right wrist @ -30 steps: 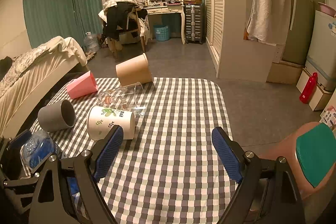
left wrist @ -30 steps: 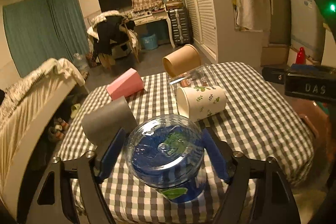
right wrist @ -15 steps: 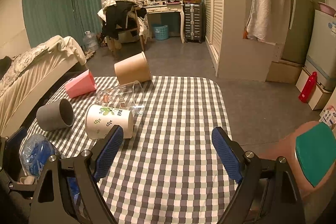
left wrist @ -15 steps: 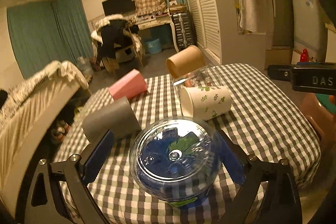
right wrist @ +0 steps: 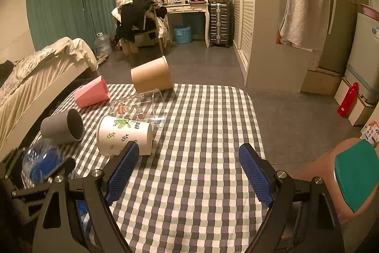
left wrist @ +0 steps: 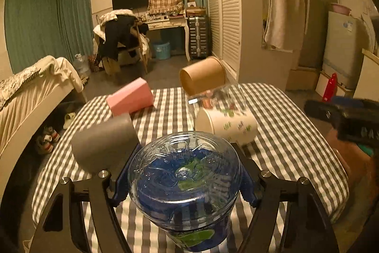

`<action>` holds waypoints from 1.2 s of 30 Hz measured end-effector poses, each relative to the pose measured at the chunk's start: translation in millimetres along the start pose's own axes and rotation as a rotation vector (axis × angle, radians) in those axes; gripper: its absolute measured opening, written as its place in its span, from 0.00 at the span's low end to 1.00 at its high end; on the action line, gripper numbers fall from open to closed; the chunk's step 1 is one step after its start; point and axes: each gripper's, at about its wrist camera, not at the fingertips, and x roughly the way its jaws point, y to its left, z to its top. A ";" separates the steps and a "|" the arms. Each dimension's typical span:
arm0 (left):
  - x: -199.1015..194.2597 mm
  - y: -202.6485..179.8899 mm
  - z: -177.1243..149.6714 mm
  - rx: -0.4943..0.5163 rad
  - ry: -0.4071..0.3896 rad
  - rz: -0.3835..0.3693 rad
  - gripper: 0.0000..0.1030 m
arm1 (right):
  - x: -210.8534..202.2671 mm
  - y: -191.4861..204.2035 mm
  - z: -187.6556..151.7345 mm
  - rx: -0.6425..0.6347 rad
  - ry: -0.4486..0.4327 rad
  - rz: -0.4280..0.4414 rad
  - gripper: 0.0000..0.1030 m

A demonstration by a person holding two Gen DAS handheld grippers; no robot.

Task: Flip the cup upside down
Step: 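Rotate the bottle cap-up with the left gripper and lower it onto the table, then open the left gripper and release the upright bottle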

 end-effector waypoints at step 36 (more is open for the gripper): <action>-88.2 16.0 24.2 -0.087 -0.204 0.050 0.92 | -72.1 11.8 -14.3 -0.100 -0.200 0.121 0.86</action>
